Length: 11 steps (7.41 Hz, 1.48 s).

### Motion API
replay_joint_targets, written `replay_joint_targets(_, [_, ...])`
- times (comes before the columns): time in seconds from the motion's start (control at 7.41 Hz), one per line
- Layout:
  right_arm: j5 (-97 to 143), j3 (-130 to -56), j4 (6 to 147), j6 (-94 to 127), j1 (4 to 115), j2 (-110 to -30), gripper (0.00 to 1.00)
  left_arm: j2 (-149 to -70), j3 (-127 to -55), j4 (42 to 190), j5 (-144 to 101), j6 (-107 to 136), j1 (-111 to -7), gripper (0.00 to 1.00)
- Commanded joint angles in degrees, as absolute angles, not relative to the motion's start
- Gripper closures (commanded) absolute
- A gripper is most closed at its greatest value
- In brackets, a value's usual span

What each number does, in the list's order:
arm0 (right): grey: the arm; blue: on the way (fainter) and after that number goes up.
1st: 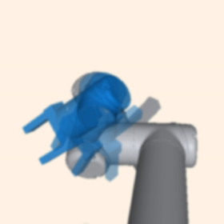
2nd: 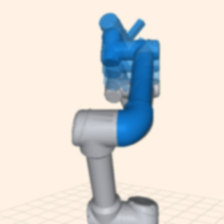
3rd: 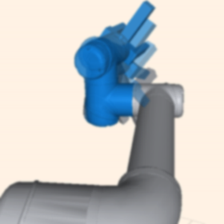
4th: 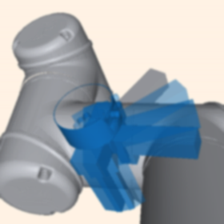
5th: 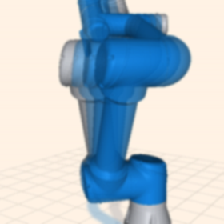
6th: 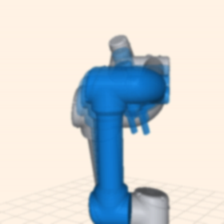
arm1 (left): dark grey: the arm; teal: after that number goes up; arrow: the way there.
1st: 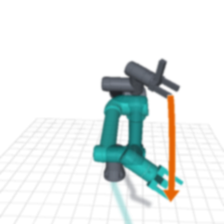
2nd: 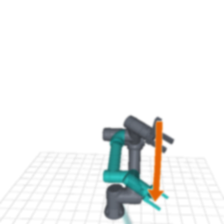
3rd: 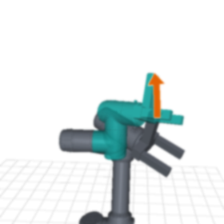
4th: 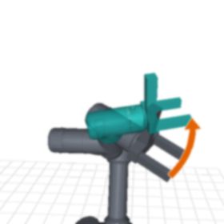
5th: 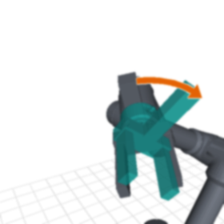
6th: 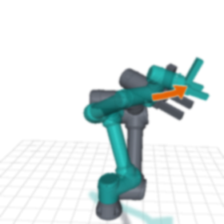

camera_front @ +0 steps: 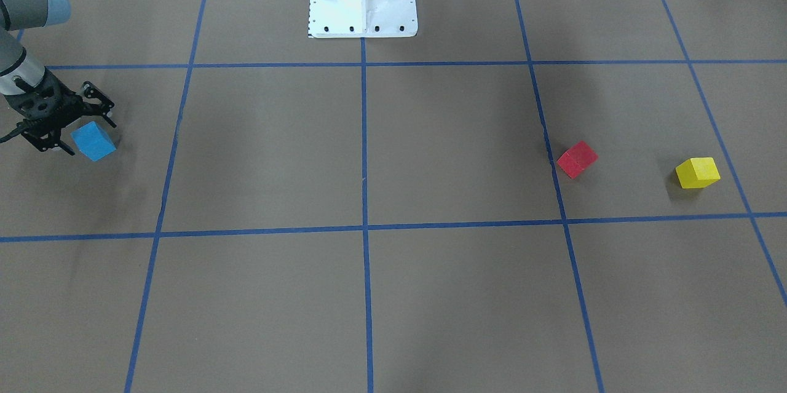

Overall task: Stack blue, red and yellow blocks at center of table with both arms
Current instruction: 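Carry the blue cube with the right gripper to the table center and release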

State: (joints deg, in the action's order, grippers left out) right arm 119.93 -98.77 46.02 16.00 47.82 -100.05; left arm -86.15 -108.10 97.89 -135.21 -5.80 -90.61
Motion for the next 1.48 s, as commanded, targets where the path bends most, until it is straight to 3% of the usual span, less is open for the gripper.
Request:
replay_joint_targets(0.0, [120.6, -98.9, 46.1, 18.5, 47.8, -100.0, 1.00, -86.3, -108.1, 97.9, -135.2, -5.8, -90.6, 0.00])
replay_joint_targets(0.4, [120.6, -98.7, 48.6, 39.2, 47.6, -90.7, 1.00, -86.3, -108.7, 97.8, -135.2, -5.7, -90.6, 0.00])
replay_joint_targets(0.94, [114.8, -98.2, 80.5, 57.8, 39.9, -60.9, 1.00, -86.1, -108.7, 97.8, -135.3, -5.6, -90.6, 0.00])
replay_joint_targets(1.35, [104.5, -85.0, 83.8, 70.3, 31.5, -44.0, 1.00, -86.1, -108.0, 97.8, -135.2, -5.6, -90.6, 0.00])
